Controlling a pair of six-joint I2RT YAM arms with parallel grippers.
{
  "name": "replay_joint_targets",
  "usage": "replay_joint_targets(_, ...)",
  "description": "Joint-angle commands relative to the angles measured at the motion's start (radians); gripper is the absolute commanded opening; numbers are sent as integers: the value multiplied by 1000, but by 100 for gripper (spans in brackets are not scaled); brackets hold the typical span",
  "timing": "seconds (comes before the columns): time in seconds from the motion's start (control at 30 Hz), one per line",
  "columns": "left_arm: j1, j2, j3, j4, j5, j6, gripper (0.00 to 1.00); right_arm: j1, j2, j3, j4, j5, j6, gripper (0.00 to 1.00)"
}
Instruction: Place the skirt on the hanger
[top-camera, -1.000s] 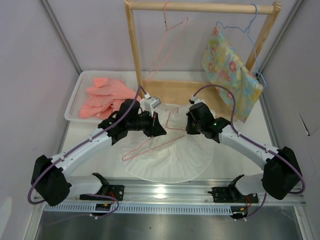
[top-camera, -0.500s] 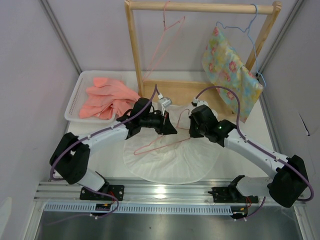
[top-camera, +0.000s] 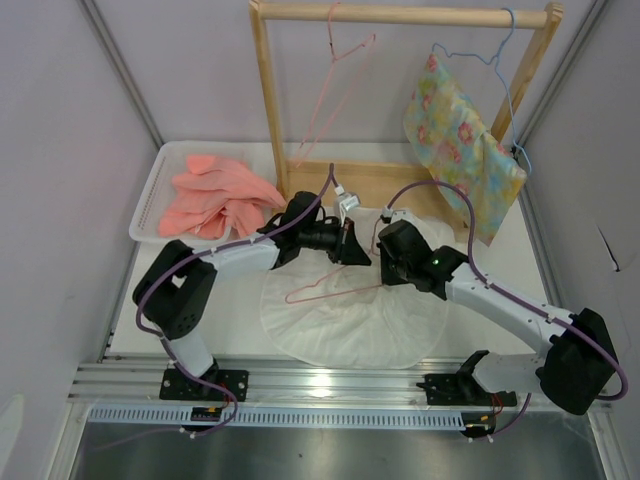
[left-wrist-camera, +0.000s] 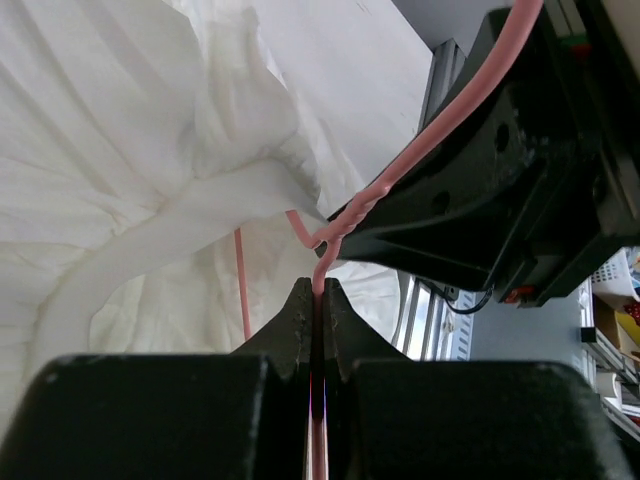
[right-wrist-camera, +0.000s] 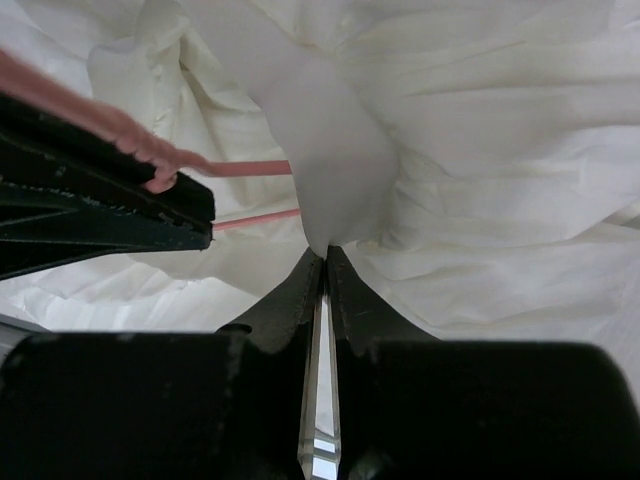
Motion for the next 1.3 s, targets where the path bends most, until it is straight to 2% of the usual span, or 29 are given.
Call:
replay_joint_targets(0.0,-20,59,69,69,48,-20,0,10,-17,-4,54,-1,-16,9)
replay_joint_targets(0.13,-26,98,95,52,45,-11,0,10,-5,4,65,10,-29,10)
replay_joint_targets(0.23,-26,119,104,19,38,11,0,12,0,19,51,40,-38,16)
replay_joint_targets(0.27,-26,121,104,10,38,20,0,12,1,23,31,57,-38,23)
replay_joint_targets(0.33,-26,122,108,-5,45,37,0,12,-8,28,13,91,-58,29)
replay_joint_targets(0.37,-26,127,108,-16,47,46,0,12,-17,25,8,112,-66,37)
replay_joint_targets(0.47,-26,151,140,-31,62,42,0,10,-62,13,22,123,-105,49)
replay_joint_targets(0.53,-26,158,143,-33,64,37,0,10,-82,8,35,128,-131,53)
replay_joint_targets(0.8,-26,164,161,-65,71,49,0,-5,-60,-30,134,152,-230,52)
replay_joint_targets(0.97,-29,161,160,-74,70,57,0,-118,-82,-47,247,-61,-165,52)
replay_joint_targets(1.27,-38,162,187,-106,52,71,0,-134,-36,13,298,-125,-112,50)
